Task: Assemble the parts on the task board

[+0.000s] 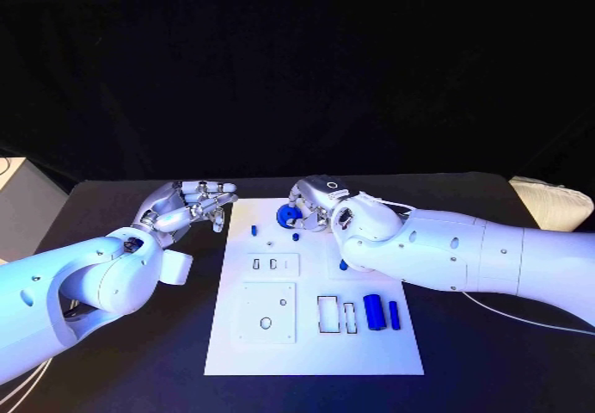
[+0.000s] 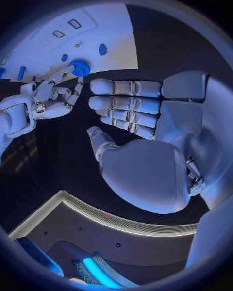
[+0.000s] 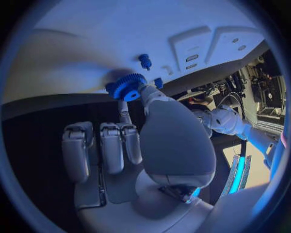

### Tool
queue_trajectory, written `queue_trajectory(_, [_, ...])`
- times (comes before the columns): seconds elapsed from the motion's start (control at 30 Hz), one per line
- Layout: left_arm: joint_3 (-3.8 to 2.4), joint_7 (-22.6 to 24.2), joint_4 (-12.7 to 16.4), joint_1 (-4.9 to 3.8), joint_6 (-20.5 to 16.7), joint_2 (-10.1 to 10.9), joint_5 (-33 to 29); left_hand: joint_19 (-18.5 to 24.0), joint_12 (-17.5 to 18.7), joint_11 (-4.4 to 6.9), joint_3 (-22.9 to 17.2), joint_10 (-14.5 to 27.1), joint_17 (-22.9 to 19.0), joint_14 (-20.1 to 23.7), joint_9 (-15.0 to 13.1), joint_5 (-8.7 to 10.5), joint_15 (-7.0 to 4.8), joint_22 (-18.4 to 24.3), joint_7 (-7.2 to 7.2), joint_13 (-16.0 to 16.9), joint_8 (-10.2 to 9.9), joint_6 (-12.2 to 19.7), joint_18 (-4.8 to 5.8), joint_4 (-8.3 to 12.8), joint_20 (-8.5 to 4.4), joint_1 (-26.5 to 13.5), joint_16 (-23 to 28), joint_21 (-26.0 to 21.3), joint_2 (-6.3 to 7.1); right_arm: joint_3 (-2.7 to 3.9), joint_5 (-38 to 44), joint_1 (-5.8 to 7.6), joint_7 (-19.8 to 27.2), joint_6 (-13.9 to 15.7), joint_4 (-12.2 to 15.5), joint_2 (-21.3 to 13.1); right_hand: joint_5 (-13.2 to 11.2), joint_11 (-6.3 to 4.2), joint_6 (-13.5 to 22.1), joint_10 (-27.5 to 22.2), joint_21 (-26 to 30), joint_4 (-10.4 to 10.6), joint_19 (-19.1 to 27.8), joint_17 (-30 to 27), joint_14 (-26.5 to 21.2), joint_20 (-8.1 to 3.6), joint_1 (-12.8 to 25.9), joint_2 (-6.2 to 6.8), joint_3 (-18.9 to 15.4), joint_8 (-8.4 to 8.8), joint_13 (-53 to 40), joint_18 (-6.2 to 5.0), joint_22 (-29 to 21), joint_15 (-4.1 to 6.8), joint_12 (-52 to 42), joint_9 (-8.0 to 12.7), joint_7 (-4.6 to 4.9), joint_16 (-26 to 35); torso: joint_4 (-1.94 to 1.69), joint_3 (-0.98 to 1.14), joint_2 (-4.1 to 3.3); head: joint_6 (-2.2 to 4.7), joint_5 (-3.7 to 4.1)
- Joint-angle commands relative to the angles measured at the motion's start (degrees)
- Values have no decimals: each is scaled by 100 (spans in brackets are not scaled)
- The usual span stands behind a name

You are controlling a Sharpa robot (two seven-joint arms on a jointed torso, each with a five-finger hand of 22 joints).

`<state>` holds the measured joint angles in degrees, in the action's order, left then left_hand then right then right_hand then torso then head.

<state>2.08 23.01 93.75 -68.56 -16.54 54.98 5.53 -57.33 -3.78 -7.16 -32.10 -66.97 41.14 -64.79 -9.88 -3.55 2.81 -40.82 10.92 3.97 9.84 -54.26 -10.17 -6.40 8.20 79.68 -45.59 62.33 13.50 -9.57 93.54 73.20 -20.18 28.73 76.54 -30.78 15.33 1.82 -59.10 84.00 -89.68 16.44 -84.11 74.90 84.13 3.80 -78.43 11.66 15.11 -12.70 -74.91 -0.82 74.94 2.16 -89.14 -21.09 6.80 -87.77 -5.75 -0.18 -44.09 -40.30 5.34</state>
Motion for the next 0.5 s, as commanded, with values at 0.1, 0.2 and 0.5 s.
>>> queue_trajectory(0.1, [-4, 20, 14, -6, 106, -11, -13, -36, 3, 15, -17, -7, 9, 20, -5, 36, -14, -6, 0, 5, -1, 13, 27, 2, -3, -15, -38, 29, -47, -20, 48, -26, 69, -214, -40, 31, 20, -23, -70, 529, -32, 1, -589, 756, 435, -31, -16, 14, 30, -8, -1421, 82, 1506, 35, -5, 5, -63, -28, -5, 3, 1, -20, -4])
queue_trajectory(0.2, [-4, 19, 13, -6, 105, -8, -13, -36, 3, 15, -17, -7, 9, 20, -5, 36, -14, -6, 0, 5, -1, 13, 27, 2, -3, -15, -38, 29, -47, -23, 47, -33, 78, -223, -32, 30, 17, -20, -67, 528, -32, 3, -589, 749, 433, -30, -7, 18, 31, -7, -1421, 82, 1506, 33, -4, 6, -60, -26, -2, 1, 5, -26, -10])
queue_trajectory(0.5, [-4, 16, 14, -6, 107, -6, -12, -36, 3, 15, -17, -7, 9, 20, -5, 36, -14, -6, 0, 5, -1, 13, 27, 2, -3, -15, -38, 29, -47, -28, 47, -47, 78, -222, -15, 26, 17, -20, -67, 528, -32, 3, -589, 749, 433, -30, -7, 18, 31, -7, -1421, 82, 1506, 33, -4, 6, -60, -26, 6, 7, 1, -22, -11])
